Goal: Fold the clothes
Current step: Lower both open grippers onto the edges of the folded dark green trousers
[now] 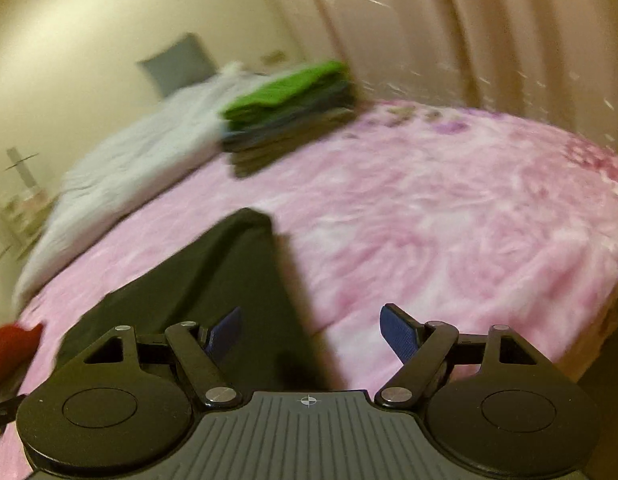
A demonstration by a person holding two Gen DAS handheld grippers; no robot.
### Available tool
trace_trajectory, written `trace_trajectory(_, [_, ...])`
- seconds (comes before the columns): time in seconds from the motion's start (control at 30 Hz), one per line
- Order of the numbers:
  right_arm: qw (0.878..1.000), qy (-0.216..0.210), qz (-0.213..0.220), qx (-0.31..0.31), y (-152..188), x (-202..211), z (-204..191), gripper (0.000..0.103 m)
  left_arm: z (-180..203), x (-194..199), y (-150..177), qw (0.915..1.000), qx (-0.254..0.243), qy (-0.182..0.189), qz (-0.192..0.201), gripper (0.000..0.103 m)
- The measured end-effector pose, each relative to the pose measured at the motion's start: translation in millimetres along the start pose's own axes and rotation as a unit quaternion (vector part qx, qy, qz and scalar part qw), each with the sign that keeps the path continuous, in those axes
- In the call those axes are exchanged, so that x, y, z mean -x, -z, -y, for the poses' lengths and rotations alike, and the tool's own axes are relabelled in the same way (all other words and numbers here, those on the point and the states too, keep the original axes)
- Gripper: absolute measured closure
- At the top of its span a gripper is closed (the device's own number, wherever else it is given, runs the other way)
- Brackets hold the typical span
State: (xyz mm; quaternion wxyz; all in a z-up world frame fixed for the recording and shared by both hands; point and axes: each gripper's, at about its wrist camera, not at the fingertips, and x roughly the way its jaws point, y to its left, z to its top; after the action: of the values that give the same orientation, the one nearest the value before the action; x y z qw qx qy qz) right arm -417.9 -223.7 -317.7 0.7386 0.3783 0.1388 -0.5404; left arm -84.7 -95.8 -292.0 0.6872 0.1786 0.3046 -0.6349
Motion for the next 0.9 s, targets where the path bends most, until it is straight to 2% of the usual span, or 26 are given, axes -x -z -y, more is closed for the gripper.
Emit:
trace_trajectory(0.1, [0.997, 0.037, -0.059, -0.041, -13.9, -16.1, 4.1, 0.024, 2.9, -18.8, -40.0, 0.9985, -0.026, 0.009, -0.047, 0.076])
trace_trajectory(0.17, [0.991, 0.048, -0.097, -0.076, -22.0, -15.1, 6.8, 0.024, 7.0, -26.1, -64.2, 0.9962, -0.034, 0.024, -0.076, 0.075])
trace_trajectory(0.27, [0.976, 0.077, -0.15, -0.136, -36.0, -2.4, 10.6, 0.024, 16.8, -33.9, -97.8, 0.9899, -0.06, 0.044, -0.121, 0.075])
trace_trajectory(0.4, [0.953, 0.115, -0.181, -0.216, -46.5, 29.7, 7.6, 0.024, 28.8, -43.5, -137.1, 0.9762, -0.109, 0.068, -0.175, 0.075])
trace_trajectory(0.53, [0.924, 0.143, -0.172, -0.309, -43.2, 66.6, -2.6, 0.024, 25.1, -72.3, -162.9, 0.9569, -0.152, 0.129, -0.211, 0.071])
trace_trajectory(0.6, [0.912, 0.151, -0.151, -0.349, -27.7, 75.8, -10.9, 0.024, 19.5, -100.3, -164.8, 0.9451, -0.169, 0.154, -0.234, 0.071])
trace_trajectory(0.73, [0.884, 0.163, -0.125, -0.421, 9.6, 81.4, -29.4, 0.024, 12.1, -142.0, -167.4, 0.9216, -0.214, 0.179, -0.27, 0.072])
trace_trajectory(0.8, [0.869, 0.161, -0.113, -0.454, 27.8, 78.0, -37.5, 0.025, 6.6, -153.7, -172.8, 0.9141, -0.222, 0.198, -0.276, 0.07])
trace_trajectory(0.9, [0.854, 0.14, -0.072, -0.495, 44.7, 73.1, -43.5, 0.025, -1.4, -178.5, -180.2, 0.9056, -0.211, 0.223, -0.292, 0.063])
